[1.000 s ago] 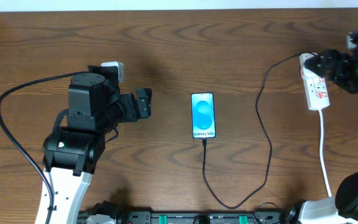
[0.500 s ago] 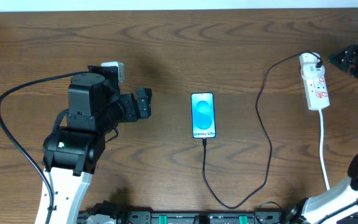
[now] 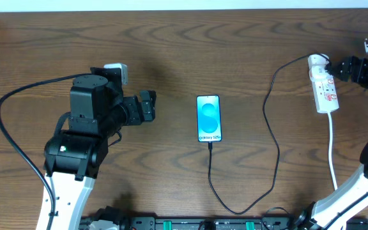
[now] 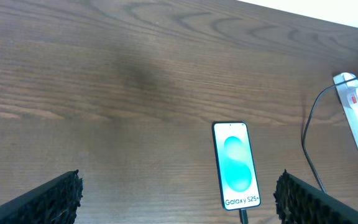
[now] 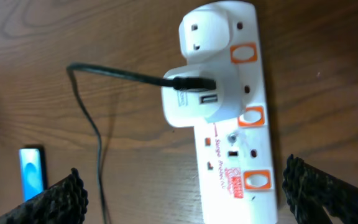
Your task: Plug charger to phone and switch on socket
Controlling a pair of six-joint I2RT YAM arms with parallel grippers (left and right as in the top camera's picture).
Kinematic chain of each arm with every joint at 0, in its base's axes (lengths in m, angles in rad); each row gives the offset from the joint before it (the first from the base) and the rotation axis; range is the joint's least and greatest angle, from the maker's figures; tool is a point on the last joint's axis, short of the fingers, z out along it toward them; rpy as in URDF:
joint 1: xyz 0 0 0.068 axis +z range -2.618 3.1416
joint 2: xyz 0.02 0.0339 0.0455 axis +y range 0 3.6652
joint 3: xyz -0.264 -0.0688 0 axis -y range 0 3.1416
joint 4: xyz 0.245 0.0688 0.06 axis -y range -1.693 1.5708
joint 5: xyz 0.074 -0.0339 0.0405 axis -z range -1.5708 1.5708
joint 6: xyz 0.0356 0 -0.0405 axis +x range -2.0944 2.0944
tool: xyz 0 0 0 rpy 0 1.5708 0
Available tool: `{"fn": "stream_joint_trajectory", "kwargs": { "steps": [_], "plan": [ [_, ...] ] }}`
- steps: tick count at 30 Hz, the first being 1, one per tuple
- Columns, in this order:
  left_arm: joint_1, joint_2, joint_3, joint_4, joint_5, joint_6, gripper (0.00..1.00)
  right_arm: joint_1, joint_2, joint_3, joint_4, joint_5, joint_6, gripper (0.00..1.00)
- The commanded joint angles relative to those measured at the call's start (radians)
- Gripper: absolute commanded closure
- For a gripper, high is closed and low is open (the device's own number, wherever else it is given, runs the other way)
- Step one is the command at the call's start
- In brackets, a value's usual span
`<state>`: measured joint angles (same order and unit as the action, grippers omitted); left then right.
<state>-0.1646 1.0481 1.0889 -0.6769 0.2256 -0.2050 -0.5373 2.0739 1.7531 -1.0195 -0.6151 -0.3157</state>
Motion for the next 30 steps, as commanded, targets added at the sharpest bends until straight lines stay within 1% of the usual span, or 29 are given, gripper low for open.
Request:
{"fn": "stream_joint_trajectory", "kwargs": {
  "steps": [1, 7, 14, 21, 30],
  "plan": [
    [0.003, -0.002, 0.009, -0.001, -0.014, 0.014, 0.01, 0.016, 0.051, 0.019, 0.031, 0.022, -0.033, 0.01],
    [0.003, -0.002, 0.009, -0.001, -0.014, 0.014, 0.01, 0.032, 0.095, 0.019, 0.054, 0.022, 0.0, 0.01],
    [0.003, -0.002, 0.009, -0.001, -0.014, 0.014, 0.01, 0.06, 0.137, 0.019, 0.066, 0.01, 0.005, 0.01],
    [0.003, -0.002, 0.009, -0.001, -0.014, 0.014, 0.01, 0.092, 0.138, 0.018, 0.076, 0.011, 0.005, 0.01],
    [0.003, -0.002, 0.009, -0.001, -0.014, 0.014, 0.01, 0.098, 0.138, 0.018, 0.086, 0.011, 0.009, 0.01]
  ]
}}
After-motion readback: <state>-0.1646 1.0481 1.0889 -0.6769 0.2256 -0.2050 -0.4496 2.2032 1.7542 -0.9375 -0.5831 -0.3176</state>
